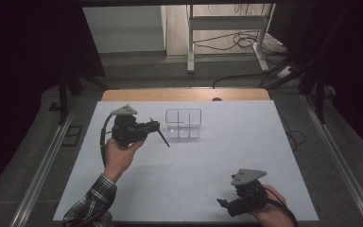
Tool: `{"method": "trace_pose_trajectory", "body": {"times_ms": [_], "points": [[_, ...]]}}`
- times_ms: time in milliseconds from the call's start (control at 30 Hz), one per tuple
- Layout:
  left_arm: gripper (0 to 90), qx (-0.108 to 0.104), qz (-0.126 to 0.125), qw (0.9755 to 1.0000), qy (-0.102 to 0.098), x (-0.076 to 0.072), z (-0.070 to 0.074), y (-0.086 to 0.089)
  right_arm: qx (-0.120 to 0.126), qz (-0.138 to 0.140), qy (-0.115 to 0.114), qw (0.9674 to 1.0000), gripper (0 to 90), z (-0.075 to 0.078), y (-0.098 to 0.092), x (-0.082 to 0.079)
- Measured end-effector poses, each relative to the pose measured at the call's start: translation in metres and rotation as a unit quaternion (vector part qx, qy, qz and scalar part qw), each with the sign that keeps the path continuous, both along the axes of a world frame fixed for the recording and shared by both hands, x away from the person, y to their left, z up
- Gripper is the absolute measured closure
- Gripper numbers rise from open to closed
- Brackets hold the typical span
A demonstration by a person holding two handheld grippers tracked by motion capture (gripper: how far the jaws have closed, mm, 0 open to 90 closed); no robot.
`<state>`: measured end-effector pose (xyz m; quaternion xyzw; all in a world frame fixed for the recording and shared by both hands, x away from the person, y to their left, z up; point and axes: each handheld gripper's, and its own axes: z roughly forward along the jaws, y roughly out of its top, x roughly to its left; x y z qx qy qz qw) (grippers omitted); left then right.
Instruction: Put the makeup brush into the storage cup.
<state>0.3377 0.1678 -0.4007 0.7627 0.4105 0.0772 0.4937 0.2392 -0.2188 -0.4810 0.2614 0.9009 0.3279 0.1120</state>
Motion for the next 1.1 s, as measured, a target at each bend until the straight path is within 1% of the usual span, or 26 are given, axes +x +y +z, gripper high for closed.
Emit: {"method": "trace_pose_trajectory", "body": {"times_ms": [100, 233, 433, 567, 1000, 1100], "points": [[83.5, 0.000, 0.005, 1.0000, -0.001, 0.003, 0.003, -0.001, 0.000, -0.003, -0.001, 1.0000, 6.9, 0.000, -0.002, 0.000], [83.5, 0.007, 0.003, 1.0000, -0.006, 0.007, 0.007, -0.003, -0.001, -0.005, 0.000, 1.0000, 6.6, -0.001, -0.005, -0.001], [83.5, 0.019, 0.005, 0.9997, -0.015, 0.013, 0.013, -0.006, -0.003, -0.011, 0.003, 0.9999, 6.1, -0.002, -0.007, -0.002], [83.5, 0.023, 0.008, 0.9995, -0.019, 0.018, 0.017, -0.008, -0.006, -0.013, 0.003, 0.9999, 5.4, -0.002, -0.010, -0.002], [83.6, 0.035, 0.021, 0.9989, -0.025, 0.033, 0.025, -0.010, -0.008, -0.019, 0.009, 0.9997, 5.2, -0.003, -0.014, -0.002], [83.6, 0.034, 0.022, 0.9989, -0.025, 0.036, 0.026, -0.011, -0.009, -0.019, 0.010, 0.9997, 5.2, -0.004, -0.014, -0.002]]}}
